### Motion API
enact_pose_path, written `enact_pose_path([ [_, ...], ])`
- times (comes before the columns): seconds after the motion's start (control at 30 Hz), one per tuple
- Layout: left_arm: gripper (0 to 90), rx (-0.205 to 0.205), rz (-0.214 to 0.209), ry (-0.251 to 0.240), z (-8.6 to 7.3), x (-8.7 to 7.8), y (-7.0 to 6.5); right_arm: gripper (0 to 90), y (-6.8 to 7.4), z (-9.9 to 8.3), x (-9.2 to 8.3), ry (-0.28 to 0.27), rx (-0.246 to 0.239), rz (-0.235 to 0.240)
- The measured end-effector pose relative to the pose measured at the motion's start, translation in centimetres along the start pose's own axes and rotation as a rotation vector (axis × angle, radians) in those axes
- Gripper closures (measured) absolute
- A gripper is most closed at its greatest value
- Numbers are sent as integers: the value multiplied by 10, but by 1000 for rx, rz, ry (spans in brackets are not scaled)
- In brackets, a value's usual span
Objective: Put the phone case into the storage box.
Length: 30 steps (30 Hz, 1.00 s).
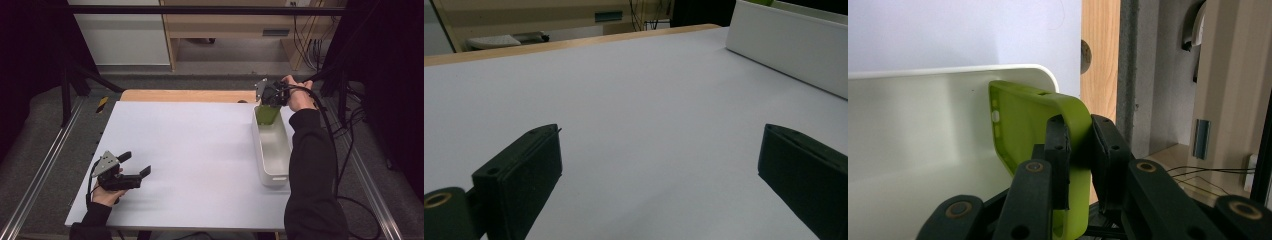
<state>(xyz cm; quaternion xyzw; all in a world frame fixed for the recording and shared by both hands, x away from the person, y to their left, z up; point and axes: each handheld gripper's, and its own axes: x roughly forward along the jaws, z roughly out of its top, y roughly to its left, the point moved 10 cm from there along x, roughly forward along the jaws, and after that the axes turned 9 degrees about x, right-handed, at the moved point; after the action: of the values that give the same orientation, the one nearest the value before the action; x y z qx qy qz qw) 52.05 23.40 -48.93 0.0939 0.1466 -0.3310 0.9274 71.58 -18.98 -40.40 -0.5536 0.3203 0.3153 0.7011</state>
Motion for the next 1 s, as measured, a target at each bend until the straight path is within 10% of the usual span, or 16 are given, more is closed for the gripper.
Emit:
enact_pose_path([
  [0.87,33,-2,-1,0,0,0,1,784,-4,4,9,19,-8,-7],
  [1.0,33,-1,0,1,0,0,1,666,-6,3,10,24,-3,-24],
])
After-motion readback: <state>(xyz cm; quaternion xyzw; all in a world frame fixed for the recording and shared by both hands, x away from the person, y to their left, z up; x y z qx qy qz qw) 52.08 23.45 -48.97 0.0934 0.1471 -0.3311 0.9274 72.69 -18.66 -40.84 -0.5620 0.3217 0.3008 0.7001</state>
